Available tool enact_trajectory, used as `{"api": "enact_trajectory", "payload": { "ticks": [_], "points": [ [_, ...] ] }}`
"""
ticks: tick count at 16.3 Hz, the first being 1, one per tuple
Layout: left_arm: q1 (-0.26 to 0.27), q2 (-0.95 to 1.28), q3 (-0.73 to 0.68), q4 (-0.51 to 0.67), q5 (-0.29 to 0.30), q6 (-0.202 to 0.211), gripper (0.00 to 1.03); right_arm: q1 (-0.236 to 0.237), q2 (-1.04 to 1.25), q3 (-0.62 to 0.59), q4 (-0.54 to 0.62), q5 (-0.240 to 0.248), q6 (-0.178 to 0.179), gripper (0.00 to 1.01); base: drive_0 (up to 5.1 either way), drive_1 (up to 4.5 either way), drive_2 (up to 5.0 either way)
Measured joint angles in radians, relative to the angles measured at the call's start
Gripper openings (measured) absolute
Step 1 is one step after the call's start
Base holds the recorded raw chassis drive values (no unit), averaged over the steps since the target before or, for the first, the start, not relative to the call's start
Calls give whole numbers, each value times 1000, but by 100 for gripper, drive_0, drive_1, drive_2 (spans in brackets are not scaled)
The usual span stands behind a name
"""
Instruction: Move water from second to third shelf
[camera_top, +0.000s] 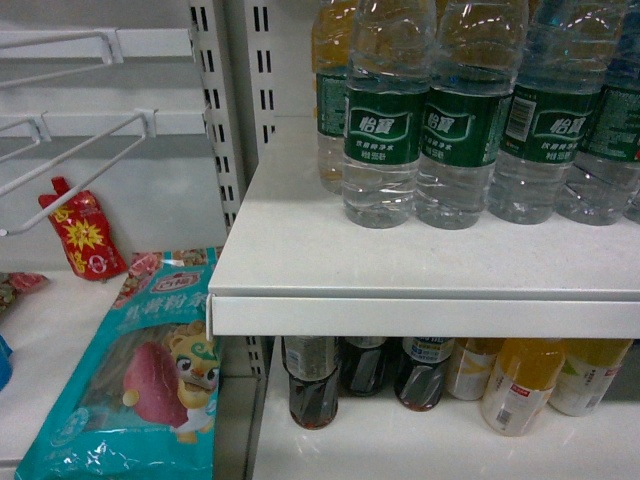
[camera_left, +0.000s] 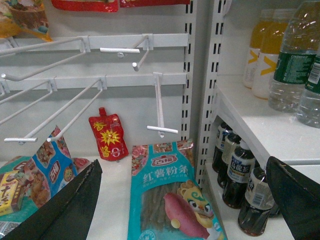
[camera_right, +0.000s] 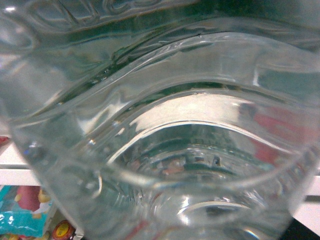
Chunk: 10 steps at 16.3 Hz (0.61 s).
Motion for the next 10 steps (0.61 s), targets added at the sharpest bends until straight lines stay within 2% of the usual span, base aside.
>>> {"api": "enact_trajectory", "payload": {
  "ticks": [3,6,10],
  "points": [
    [0,0,0,0,0,0,98,58,141,50,81,-29,5,41,0,0,0],
    [0,0,0,0,0,0,98,99,350,99,169,-34,34,41,0,0,0],
    [0,0,0,0,0,0,98,138,541,209,275,17,36,41,0,0,0]
  ]
}}
